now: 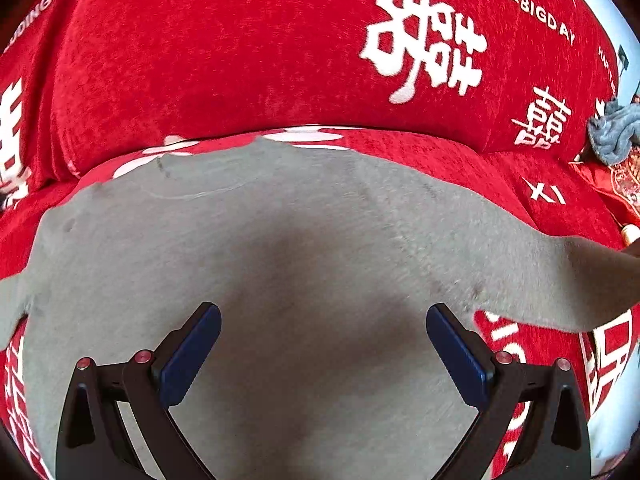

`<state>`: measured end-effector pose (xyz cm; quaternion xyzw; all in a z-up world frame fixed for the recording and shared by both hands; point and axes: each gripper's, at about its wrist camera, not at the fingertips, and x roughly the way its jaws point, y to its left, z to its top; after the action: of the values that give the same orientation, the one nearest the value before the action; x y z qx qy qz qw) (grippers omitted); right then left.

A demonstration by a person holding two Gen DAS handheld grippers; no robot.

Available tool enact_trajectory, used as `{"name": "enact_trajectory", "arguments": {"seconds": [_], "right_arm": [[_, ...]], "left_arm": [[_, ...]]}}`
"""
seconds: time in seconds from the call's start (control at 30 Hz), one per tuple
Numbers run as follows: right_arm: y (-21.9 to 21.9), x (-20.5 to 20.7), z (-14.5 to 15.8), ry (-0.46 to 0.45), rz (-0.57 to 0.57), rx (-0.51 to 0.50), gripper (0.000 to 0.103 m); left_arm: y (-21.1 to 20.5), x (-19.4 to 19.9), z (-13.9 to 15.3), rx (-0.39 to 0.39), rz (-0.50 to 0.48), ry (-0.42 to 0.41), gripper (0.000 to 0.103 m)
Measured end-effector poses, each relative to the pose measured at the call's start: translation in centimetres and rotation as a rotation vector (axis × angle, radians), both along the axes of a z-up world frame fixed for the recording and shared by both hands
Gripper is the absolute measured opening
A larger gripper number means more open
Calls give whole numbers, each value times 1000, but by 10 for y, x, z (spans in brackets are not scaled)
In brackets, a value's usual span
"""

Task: Fold small clothes
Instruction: 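Close the right gripper on the sleeve cuff and lift it, then carry the held sleeve across the sweater body and open the right gripper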

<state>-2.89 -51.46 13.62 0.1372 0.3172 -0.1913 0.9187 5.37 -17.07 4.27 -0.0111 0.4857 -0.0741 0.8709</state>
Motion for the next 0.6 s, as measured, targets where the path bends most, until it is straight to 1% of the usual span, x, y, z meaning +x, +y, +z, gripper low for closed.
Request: {"name": "enact_trajectory", "arguments": {"seconds": [0.07, 0.23, 0.37, 0.6], "right_arm": [[18, 5, 5, 3, 33, -11, 7], [64, 15, 15, -2, 108, -3, 7], [102, 24, 22, -7, 171, 10, 7], [166, 39, 34, -15, 277, 6, 7]], "left_arm": [[12, -6, 2, -7, 4, -6, 103], [43, -15, 1, -5, 29, -10, 103], [74, -24, -7, -1, 65, 2, 103], [125, -39, -28, -27, 140, 48, 103]]}}
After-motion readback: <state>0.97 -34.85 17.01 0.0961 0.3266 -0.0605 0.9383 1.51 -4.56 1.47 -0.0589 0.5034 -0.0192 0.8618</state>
